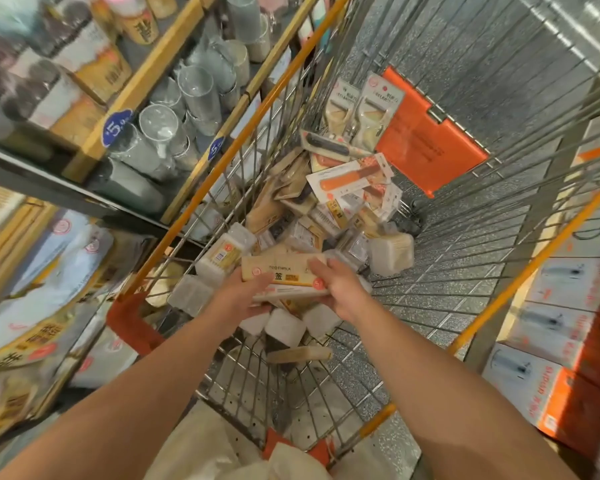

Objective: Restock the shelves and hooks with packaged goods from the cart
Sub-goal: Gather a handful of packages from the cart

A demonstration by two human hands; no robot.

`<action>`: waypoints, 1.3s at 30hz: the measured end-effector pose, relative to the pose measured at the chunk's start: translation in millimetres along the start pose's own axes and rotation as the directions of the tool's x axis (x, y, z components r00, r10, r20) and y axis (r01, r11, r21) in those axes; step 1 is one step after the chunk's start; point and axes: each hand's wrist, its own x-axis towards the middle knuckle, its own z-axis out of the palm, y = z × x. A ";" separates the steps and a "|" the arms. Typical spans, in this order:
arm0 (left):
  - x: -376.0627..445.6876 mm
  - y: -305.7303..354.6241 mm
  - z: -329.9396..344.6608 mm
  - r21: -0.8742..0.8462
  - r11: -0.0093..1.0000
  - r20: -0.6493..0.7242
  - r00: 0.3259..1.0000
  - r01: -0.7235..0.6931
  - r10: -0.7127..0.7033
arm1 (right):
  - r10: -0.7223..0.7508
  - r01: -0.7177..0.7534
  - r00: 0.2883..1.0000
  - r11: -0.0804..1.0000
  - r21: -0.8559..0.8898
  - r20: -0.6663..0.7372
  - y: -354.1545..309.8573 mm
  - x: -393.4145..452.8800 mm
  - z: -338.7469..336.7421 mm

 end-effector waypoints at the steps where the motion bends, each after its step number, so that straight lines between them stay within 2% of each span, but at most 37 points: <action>1: -0.5 3.7 2.6 -0.017 0.999 -0.041 0.999 -0.033 0.033 | -0.003 0.003 1.000 1.000 0.012 0.007 -5.1 -1.3 1.0; 4: 0.1 11.6 5.6 0.008 0.986 -0.143 0.976 -0.167 0.166 | 0.000 0.000 1.000 0.986 0.165 -0.005 -11.0 3.9 -5.0; 6: -0.3 13.1 0.9 0.068 0.970 -0.214 0.946 -0.234 0.243 | 0.006 0.009 0.997 0.979 0.201 -0.073 -7.9 10.8 -13.3; 8: -0.1 11.4 -8.6 0.160 0.954 -0.282 0.915 -0.253 0.290 | 0.059 -0.045 0.989 0.993 0.106 -0.132 2.2 17.9 -14.3; 10: 2.8 7.1 -23.9 0.310 0.928 -0.343 0.886 -0.206 0.312 | 0.141 -0.147 0.984 0.988 -0.053 -0.110 16.3 21.0 -5.9; 11: 4.4 5.0 -31.9 0.380 0.909 -0.365 0.875 -0.172 0.318 | 0.142 -0.152 0.987 0.976 -0.154 -0.075 23.3 21.5 -0.8; 13: 5.6 0.4 -44.6 0.440 0.887 -0.382 0.866 -0.136 0.322 | 0.053 -0.053 0.999 0.951 -0.304 -0.009 37.0 26.1 9.3; 16: 9.5 -0.6 -51.2 0.443 0.887 -0.409 0.851 -0.131 0.330 | -0.078 0.081 0.997 0.923 -0.376 0.025 51.3 42.9 18.4; 18: 12.6 0.7 -50.3 0.474 0.870 -0.401 0.846 -0.136 0.351 | -0.087 0.101 0.995 0.877 -0.469 0.052 54.1 56.7 23.2; 21: 13.5 1.5 -49.2 0.509 0.851 -0.391 0.844 -0.133 0.366 | -0.114 0.134 0.991 0.743 -0.656 0.073 54.0 72.7 32.9; 24: 12.4 1.4 -49.1 0.547 0.828 -0.382 0.845 -0.121 0.376 | -0.186 0.217 0.975 0.675 -0.705 0.123 59.4 82.3 40.1; 28: 12.5 2.3 -47.4 0.534 0.835 -0.365 0.855 -0.132 0.369 | -0.131 0.265 0.962 0.659 -0.703 0.240 65.2 78.6 33.4; 30: 12.8 3.1 -47.1 0.510 0.850 -0.366 0.860 -0.135 0.356 | -0.094 0.240 0.967 0.662 -0.710 0.239 63.0 75.7 26.6; 33: 11.1 4.8 -45.0 0.511 0.849 -0.363 0.862 -0.133 0.354 | -0.131 0.219 0.976 0.607 -0.764 0.176 51.0 72.4 17.2; 35: 7.1 6.6 -42.9 0.482 0.863 -0.353 0.868 -0.151 0.349 | -0.210 0.239 0.969 0.660 -0.712 0.130 34.1 63.5 9.3; 37: 1.8 9.5 -41.7 0.361 0.913 -0.347 0.881 -0.191 0.321 | -0.256 0.253 0.963 0.732 -0.632 0.088 8.7 47.6 1.2; 39: -4.1 13.3 -41.6 0.257 0.945 -0.347 0.893 -0.203 0.287 | -0.281 0.226 0.960 0.746 -0.626 0.010 -19.3 29.2 -8.6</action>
